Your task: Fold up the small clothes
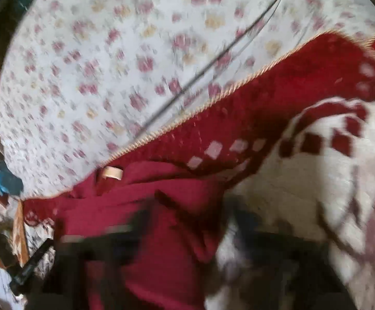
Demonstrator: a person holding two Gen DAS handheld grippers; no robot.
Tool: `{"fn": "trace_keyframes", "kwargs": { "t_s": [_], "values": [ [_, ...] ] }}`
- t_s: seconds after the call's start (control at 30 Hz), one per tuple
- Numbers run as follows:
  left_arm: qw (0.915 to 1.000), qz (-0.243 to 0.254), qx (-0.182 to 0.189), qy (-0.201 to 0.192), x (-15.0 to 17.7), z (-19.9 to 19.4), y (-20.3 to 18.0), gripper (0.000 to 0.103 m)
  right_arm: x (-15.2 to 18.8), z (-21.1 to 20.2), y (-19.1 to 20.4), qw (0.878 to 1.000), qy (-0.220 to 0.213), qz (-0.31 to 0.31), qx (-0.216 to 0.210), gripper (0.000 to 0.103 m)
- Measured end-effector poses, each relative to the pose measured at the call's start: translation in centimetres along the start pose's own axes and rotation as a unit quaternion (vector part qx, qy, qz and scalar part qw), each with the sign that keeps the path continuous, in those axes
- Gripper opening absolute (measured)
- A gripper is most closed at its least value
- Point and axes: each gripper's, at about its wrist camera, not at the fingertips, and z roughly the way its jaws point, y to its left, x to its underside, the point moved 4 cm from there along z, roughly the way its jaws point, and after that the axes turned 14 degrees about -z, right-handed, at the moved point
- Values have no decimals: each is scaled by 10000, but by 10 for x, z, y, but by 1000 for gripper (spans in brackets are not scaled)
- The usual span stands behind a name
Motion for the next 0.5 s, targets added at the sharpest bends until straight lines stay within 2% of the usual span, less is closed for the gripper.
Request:
{"fn": "trace_keyframes", "kwargs": {
  "t_s": [0.07, 0.17, 0.23, 0.3, 0.37, 0.43, 0.5],
  "values": [
    [9999, 144, -14, 8, 2, 2, -4, 75, -9, 2, -3, 9993, -195, -94, 311, 17],
    [9997, 250, -78, 36, 4, 7, -4, 75, -3, 19, -12, 9994, 72, 156, 285, 17],
    [9998, 189, -99, 49, 3, 7, -1, 75, 3, 10, -14, 9992, 33, 359, 153, 18],
    [9999, 94, -89, 15, 3, 3, 4, 75, 8, -7, -13, 9985, -7, 551, 7, 27],
    [10000, -25, -84, -7, 3, -2, 9, 75, 22, -37, -6, 9985, -117, 517, -161, 56],
    [9999, -157, -18, 11, 6, -10, 14, 75, 42, -68, 7, 9983, -300, 336, -360, 68],
    [9996, -288, 3, 79, 16, -19, 21, 75, 61, -82, 18, 9974, -258, 203, -643, 69]
  ]
}}
